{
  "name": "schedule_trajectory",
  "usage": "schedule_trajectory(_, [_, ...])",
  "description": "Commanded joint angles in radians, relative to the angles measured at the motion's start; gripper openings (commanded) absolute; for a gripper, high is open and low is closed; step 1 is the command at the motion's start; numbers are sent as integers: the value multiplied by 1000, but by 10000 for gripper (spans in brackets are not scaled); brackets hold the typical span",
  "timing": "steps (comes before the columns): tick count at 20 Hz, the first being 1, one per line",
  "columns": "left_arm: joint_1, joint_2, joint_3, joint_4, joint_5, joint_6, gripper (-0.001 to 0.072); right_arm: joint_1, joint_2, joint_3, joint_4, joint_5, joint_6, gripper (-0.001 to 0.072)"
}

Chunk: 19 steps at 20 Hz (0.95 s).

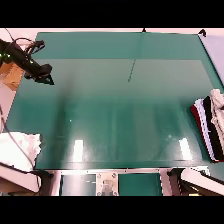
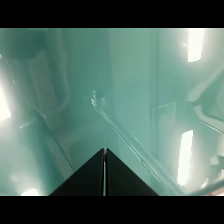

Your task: Fold the shirts.

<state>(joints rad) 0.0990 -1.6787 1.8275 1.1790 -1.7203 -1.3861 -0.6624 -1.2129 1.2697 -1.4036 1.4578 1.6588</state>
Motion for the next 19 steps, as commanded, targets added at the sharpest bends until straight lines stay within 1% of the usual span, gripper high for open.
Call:
schedule_trajectory(1, [-28, 208, -255, -2, 73, -1, 23, 252, 123, -163, 55, -99, -13, 13])
schedule_trajectory(3, [-40, 372, -483, -5, 150, -3, 23, 393, 220, -338, 59, -143, -13, 13])
schedule_trajectory(5, [-40, 537, -695, -11, 194, -26, 23, 511, 302, -475, 77, -188, 14, 13])
schedule_trajectory(8, [-40, 723, -883, -6, 235, -30, 23, 632, 364, -547, 95, -267, 16, 13])
schedule_trajectory(10, [-40, 777, -924, -5, 244, -30, 24, 684, 365, -546, 96, -239, 18, 14])
schedule_trajectory(11, [-40, 784, -924, -6, 235, -30, 24, 700, 365, -546, 103, -170, 18, 39])
schedule_trajectory(12, [-40, 786, -924, -9, 232, -31, 24, 713, 365, -546, 114, -105, 17, 50])
schedule_trajectory(14, [-40, 786, -924, -11, 230, -32, 24, 733, 365, -546, 140, -93, 17, 51])
schedule_trajectory(19, [-40, 786, -924, -11, 245, -47, 24, 735, 365, -546, 140, -95, 17, 50])
